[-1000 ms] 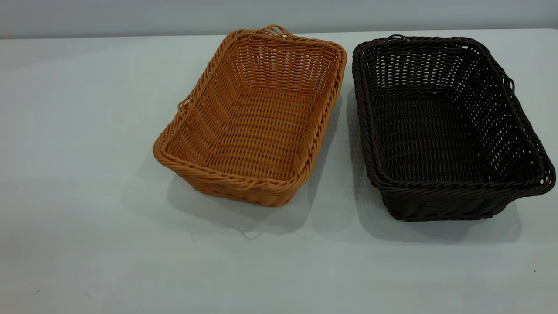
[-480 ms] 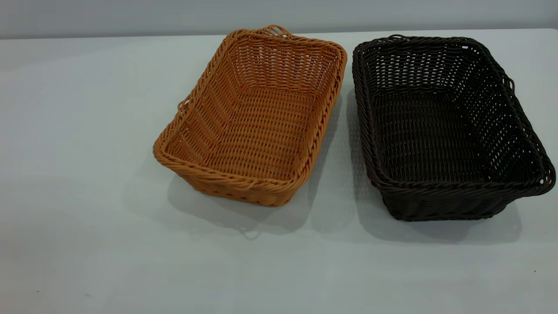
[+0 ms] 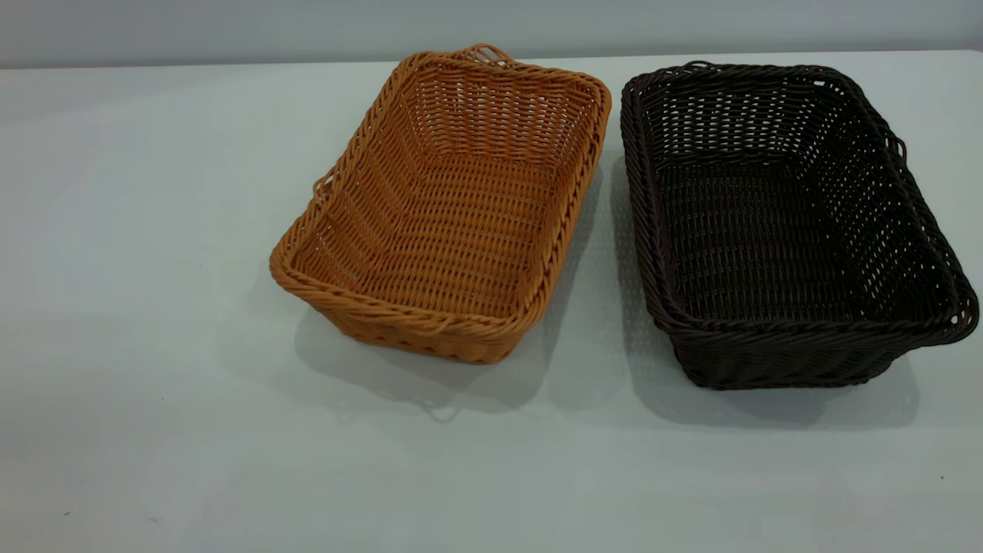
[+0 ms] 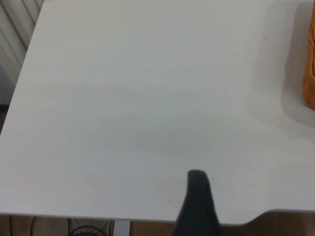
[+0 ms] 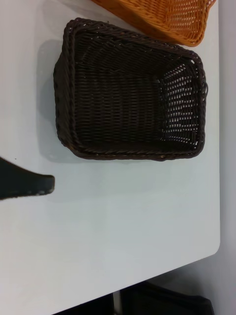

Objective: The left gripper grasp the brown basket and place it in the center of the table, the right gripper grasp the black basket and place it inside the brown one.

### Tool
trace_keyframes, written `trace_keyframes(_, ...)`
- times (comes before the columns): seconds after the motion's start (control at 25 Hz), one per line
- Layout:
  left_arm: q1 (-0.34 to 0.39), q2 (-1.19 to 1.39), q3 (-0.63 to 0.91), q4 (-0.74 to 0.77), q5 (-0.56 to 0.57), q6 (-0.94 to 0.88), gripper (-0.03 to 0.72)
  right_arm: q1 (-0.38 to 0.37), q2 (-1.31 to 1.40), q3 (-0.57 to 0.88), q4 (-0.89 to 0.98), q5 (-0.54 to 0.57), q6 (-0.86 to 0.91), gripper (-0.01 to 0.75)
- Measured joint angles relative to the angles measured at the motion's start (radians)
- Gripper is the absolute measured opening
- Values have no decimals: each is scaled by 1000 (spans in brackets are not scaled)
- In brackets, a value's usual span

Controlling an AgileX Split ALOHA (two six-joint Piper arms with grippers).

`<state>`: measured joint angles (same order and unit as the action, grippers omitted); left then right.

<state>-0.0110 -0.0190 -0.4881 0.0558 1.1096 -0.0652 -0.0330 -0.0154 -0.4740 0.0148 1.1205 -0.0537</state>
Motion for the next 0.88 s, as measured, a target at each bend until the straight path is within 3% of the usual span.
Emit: trace_keyframes(0.88, 0, 4, -4, 1, -7, 0, 524, 0, 10, -3, 16, -12, -3, 584)
